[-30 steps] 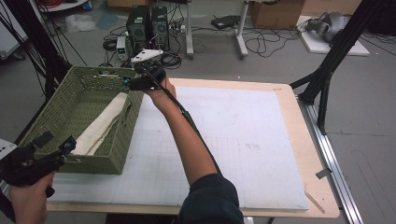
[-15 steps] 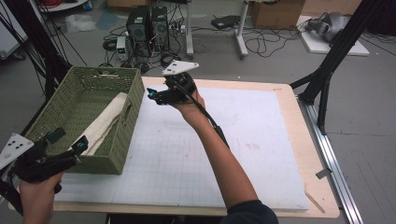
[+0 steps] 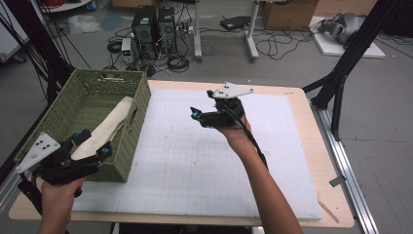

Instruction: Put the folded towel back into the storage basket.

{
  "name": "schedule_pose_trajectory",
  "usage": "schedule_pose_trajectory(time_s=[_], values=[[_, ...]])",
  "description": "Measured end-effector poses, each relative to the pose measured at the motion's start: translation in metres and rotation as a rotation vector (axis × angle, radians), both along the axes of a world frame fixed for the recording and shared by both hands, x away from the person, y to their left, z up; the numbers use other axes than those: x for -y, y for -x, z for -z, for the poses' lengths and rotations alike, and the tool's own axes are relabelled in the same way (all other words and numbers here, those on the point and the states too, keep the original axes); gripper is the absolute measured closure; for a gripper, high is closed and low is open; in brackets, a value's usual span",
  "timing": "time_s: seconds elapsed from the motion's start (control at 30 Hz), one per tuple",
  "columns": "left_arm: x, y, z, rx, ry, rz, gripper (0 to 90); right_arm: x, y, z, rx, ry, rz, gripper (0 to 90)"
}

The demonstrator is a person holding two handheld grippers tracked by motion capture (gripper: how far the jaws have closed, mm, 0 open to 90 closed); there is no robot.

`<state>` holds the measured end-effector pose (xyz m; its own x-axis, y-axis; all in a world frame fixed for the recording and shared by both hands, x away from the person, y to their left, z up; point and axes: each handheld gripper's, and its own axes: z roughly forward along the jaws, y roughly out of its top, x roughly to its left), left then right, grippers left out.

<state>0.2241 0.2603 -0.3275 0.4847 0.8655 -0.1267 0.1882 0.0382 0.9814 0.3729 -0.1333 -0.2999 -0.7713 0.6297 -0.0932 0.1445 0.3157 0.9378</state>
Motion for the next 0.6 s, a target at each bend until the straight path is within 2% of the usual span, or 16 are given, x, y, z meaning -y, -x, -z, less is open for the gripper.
schedule_pose_trajectory(time_s=[0.23,0.43,0.6], values=[[0.020,-0.009,0.003,-0.008,0.003,0.054,17.0,0.040,0.020,0.011,-0.014,0.001,0.056,20.9],[0.044,-0.018,0.008,-0.022,-0.020,0.123,17.0,0.074,0.037,0.035,-0.033,0.003,0.124,20.5],[0.058,-0.023,0.010,-0.003,0.001,0.159,17.0,0.096,0.050,0.052,-0.050,0.010,0.168,19.8]])
